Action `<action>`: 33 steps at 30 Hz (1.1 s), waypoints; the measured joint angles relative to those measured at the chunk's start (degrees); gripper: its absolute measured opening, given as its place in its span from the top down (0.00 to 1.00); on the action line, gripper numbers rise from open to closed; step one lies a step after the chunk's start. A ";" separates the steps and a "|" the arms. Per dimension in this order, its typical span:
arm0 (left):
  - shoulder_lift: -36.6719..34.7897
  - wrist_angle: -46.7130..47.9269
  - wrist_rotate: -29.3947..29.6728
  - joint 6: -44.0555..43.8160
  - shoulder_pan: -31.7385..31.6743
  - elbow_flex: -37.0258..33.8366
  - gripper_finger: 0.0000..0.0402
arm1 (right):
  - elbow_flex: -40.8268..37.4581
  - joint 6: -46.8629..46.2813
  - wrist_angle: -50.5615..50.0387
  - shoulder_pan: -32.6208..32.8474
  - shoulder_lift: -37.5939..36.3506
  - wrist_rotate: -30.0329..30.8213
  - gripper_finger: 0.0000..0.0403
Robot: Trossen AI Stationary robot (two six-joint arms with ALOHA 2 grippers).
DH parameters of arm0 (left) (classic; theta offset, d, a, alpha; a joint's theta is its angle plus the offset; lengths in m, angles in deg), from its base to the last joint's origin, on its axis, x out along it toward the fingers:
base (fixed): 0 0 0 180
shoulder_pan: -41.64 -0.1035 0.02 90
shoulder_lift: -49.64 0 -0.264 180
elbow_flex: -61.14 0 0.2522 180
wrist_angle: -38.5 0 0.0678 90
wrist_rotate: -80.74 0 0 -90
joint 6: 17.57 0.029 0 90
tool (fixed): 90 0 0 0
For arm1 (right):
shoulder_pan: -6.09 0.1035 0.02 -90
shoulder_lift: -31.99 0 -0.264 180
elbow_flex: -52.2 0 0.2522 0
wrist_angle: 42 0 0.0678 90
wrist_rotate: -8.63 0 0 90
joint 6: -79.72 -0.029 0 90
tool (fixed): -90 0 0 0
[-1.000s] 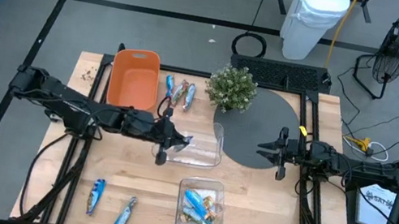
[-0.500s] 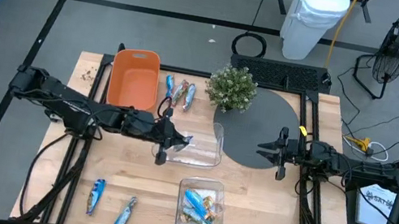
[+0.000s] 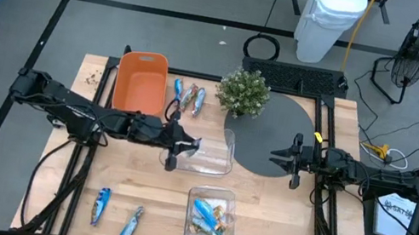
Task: Pick and place Granola Bars by type
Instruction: Put the purple granola bar into the top transparent bin
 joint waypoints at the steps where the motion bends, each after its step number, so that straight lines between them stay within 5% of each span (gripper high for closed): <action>1: 0.00 0.00 0.35 0.00 0.00 0.00 0.79 | -0.01 0.01 0.00 0.00 0.00 0.00 0.78; 33: -0.05 -1.57 0.22 -2.35 0.04 -0.07 0.77 | -0.01 0.00 0.00 -0.01 -0.01 0.00 0.78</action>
